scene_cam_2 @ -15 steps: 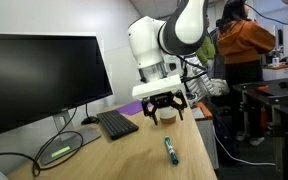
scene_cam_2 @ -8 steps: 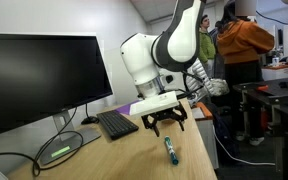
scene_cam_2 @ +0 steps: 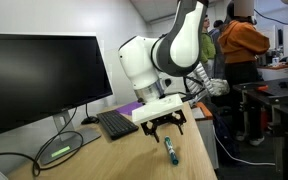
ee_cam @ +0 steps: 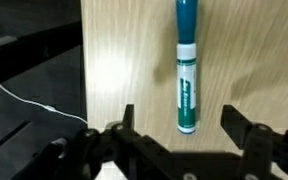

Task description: Put the marker inside the mug cup

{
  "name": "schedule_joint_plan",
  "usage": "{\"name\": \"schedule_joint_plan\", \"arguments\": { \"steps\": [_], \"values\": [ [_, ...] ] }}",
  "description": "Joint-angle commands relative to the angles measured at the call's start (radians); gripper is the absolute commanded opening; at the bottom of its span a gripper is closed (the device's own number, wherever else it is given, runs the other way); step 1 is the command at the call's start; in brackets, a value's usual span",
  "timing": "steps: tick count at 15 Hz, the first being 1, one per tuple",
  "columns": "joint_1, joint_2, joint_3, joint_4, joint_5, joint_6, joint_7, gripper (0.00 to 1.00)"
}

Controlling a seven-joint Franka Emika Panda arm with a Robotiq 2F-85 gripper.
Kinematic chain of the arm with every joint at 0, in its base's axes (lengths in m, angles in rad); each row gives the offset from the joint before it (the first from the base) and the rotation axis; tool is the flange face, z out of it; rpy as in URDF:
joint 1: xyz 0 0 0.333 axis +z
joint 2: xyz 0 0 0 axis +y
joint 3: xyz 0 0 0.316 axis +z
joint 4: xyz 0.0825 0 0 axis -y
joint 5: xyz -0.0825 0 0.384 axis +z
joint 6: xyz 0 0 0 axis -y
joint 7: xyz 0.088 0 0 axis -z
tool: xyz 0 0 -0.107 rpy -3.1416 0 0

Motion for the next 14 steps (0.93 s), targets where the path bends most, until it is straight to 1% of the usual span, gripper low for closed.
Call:
{"name": "schedule_joint_plan", "arguments": {
  "steps": [1,2,3,4,6,7,8,10,11,13,14],
  "values": [
    [0.026,0.0,-0.026,-0.023,-0.036,0.037,-0.023,0.86],
    [0.026,0.004,-0.027,-0.025,-0.042,0.04,-0.024,0.87],
    [0.027,0.008,-0.029,-0.026,-0.046,0.044,-0.021,0.83],
    [0.028,0.013,-0.029,-0.027,-0.048,0.047,-0.02,0.84],
    [0.033,0.024,-0.033,-0.024,-0.05,0.058,-0.018,0.82],
    [0.034,0.029,-0.034,-0.021,-0.047,0.06,-0.014,0.72],
    [0.035,0.032,-0.036,-0.021,-0.045,0.063,-0.012,0.57],
    [0.042,0.033,-0.041,-0.022,-0.047,0.074,-0.011,0.44],
    [0.045,0.032,-0.045,-0.021,-0.047,0.079,-0.01,0.34],
    [0.051,0.031,-0.053,-0.024,-0.049,0.087,-0.008,0.21],
    [0.052,0.031,-0.054,-0.025,-0.048,0.088,-0.007,0.12]
  ]
}}
